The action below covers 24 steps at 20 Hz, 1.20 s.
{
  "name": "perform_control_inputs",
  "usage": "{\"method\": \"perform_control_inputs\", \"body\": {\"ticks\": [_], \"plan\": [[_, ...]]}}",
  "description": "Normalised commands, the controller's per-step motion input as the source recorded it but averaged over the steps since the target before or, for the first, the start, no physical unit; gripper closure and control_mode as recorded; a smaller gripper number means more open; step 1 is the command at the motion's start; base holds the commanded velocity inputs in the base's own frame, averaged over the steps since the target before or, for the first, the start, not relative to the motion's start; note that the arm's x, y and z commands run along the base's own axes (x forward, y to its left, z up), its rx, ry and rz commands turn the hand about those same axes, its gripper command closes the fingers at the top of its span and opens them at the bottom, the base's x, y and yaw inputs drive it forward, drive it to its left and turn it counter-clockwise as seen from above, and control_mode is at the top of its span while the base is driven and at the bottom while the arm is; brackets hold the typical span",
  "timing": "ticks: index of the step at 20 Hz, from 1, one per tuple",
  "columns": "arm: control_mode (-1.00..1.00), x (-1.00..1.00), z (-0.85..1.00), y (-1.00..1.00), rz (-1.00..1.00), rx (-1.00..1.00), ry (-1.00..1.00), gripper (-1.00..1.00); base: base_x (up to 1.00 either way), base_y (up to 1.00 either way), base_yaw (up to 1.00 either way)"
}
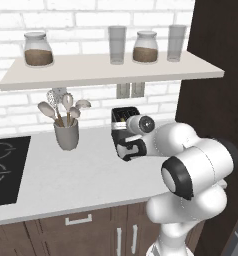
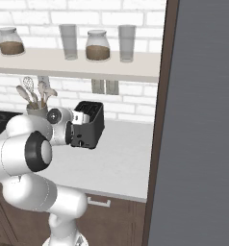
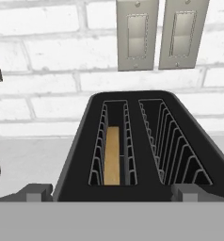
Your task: Start the toaster. Once the lever pops up, take the bread to the plate on the dining counter.
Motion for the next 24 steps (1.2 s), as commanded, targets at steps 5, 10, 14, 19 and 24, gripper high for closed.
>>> {"method": "perform_control_inputs", "body": {"ticks": [5, 10, 14, 19, 24], "plan": [[-1.0, 0.0, 0.0, 0.0, 0.0, 0.0, 0.0, -1.0, 0.0, 0.0, 0.0], [-1.0, 0.0, 0.0, 0.0, 0.0, 0.0, 0.0, -1.0, 0.0, 0.0, 0.0], [-1.0, 0.0, 0.0, 0.0, 0.0, 0.0, 0.0, -1.0, 0.0, 0.0, 0.0], [-1.0, 0.0, 0.0, 0.0, 0.0, 0.0, 0.0, -1.0, 0.0, 0.0, 0.0], [-1.0, 0.0, 0.0, 0.0, 0.0, 0.0, 0.0, -1.0, 0.0, 0.0, 0.0]]}}
